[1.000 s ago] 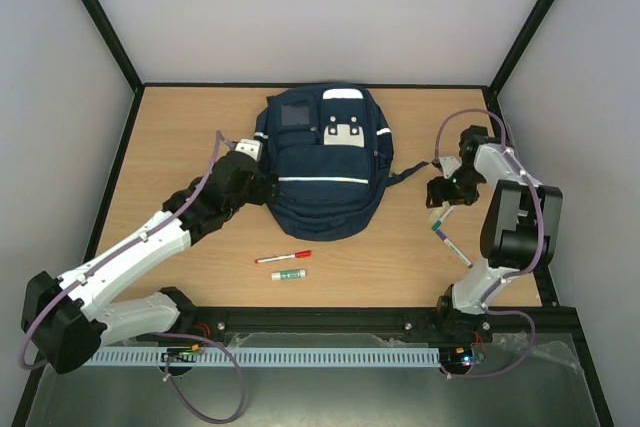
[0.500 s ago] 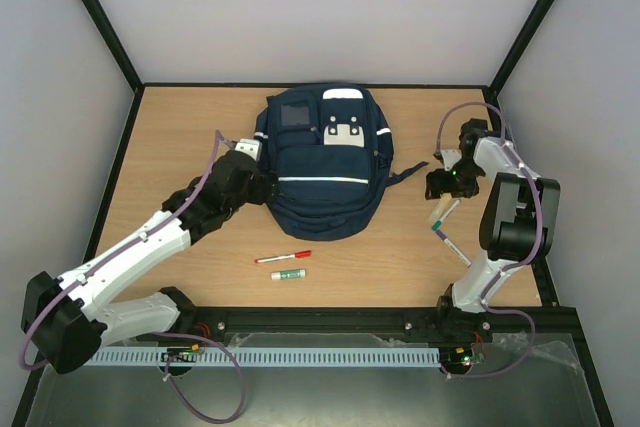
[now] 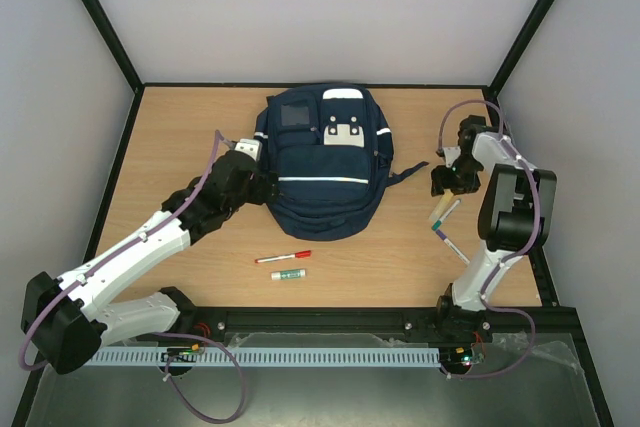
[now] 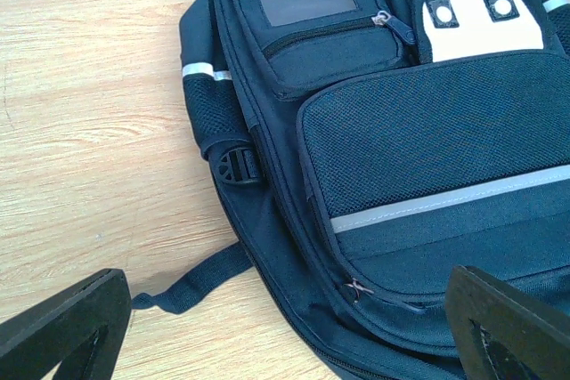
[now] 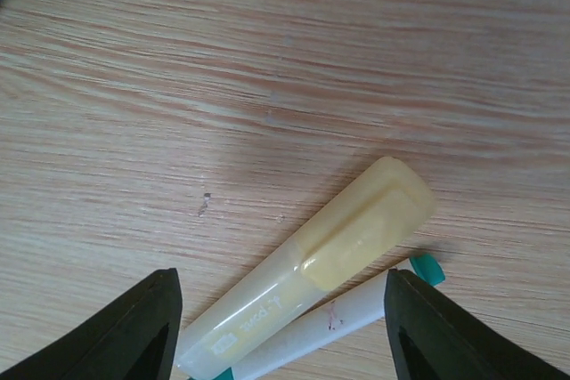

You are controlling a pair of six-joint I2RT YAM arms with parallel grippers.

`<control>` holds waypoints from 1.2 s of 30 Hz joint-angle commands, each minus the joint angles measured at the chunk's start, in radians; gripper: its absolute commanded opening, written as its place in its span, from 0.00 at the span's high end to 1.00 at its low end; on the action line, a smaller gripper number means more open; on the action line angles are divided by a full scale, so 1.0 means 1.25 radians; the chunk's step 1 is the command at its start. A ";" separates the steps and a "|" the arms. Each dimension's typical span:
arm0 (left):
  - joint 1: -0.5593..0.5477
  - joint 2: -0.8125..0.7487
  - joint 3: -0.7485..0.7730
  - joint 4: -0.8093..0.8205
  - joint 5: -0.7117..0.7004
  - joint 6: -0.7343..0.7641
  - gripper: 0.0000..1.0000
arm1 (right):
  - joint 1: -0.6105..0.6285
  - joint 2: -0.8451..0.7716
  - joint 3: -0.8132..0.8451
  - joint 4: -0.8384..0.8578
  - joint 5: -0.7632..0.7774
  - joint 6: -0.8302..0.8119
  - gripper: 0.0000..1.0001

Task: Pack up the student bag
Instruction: Pick up the stationery from the center of the board.

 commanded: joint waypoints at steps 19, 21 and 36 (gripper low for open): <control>0.004 -0.009 0.006 -0.018 -0.007 0.009 0.01 | 0.042 0.078 0.005 -0.028 -0.030 0.042 0.48; 0.004 -0.007 0.006 -0.019 -0.007 0.008 0.01 | 0.070 0.073 -0.008 -0.018 -0.022 0.043 0.49; 0.004 0.002 0.006 -0.019 -0.002 0.008 0.01 | 0.239 -0.034 -0.118 -0.015 0.035 -0.016 0.52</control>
